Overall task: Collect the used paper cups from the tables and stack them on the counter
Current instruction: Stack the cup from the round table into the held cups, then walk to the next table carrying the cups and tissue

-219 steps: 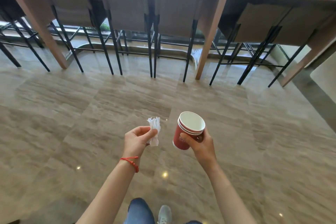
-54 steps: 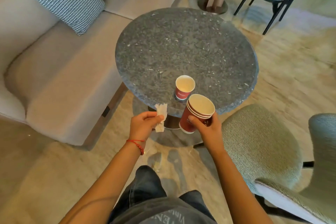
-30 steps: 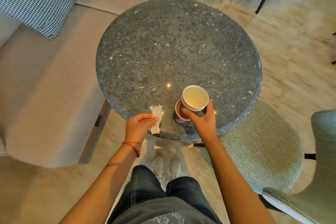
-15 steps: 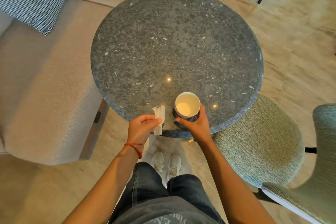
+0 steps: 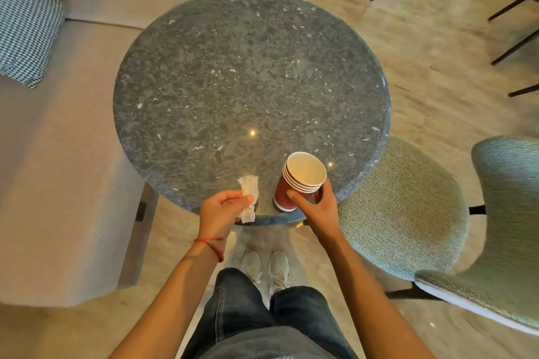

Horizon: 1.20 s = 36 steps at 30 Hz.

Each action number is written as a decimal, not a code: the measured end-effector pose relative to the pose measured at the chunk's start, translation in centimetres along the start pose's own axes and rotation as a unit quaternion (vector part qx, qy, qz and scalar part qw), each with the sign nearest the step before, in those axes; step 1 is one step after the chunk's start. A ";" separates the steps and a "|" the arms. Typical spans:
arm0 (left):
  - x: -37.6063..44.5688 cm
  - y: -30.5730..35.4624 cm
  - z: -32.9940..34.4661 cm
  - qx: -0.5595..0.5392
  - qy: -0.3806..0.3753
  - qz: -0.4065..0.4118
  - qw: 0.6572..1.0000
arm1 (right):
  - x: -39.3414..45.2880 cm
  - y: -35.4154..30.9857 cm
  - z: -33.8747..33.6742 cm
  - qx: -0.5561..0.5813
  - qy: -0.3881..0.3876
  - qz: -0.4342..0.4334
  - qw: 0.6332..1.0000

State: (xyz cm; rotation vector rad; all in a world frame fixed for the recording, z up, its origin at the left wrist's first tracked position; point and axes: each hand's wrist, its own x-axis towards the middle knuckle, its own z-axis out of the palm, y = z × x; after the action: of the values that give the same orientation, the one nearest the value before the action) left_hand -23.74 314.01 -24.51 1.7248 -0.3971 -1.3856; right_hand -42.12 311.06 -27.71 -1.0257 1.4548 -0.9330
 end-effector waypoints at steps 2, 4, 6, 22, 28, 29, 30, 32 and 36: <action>0.2 0.1 0.9 0.015 -0.018 -0.001 1.000 | -0.7 0.0 -1.1 0.021 0.019 0.004 1.000; 0.5 0.2 2.1 0.039 -0.041 -0.005 0.998 | -1.5 0.1 -2.4 0.046 0.046 0.005 0.998; 0.6 0.5 3.6 0.063 -0.062 -0.005 0.996 | -2.4 0.1 -3.7 0.068 0.074 0.001 0.995; -6.2 -4.1 17.7 0.224 -0.277 0.042 0.934 | -14.9 2.7 -16.2 0.208 0.334 -0.021 0.919; -15.1 -8.8 24.9 0.266 -0.369 0.060 0.888 | -24.1 5.1 -23.5 0.220 0.438 -0.040 0.871; -16.9 -9.7 26.0 0.280 -0.385 0.072 0.876 | -25.7 5.6 -24.7 0.222 0.454 -0.041 0.862; -18.6 -10.7 27.0 0.292 -0.400 0.088 0.864 | -27.2 6.2 -25.9 0.224 0.471 -0.042 0.852; -22.1 -12.8 29.0 0.303 -0.429 0.109 0.844 | -30.3 7.5 -28.3 0.229 0.498 -0.045 0.835; -28.5 -17.5 32.5 0.309 -0.479 0.108 0.814 | -35.7 10.2 -32.6 0.244 0.542 -0.047 0.803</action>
State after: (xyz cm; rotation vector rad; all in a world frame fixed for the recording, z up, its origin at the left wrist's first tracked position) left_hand -67.23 330.34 -20.31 1.2072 -1.7028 -2.0090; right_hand -73.65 348.74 -22.15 -0.0873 1.8735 -2.0341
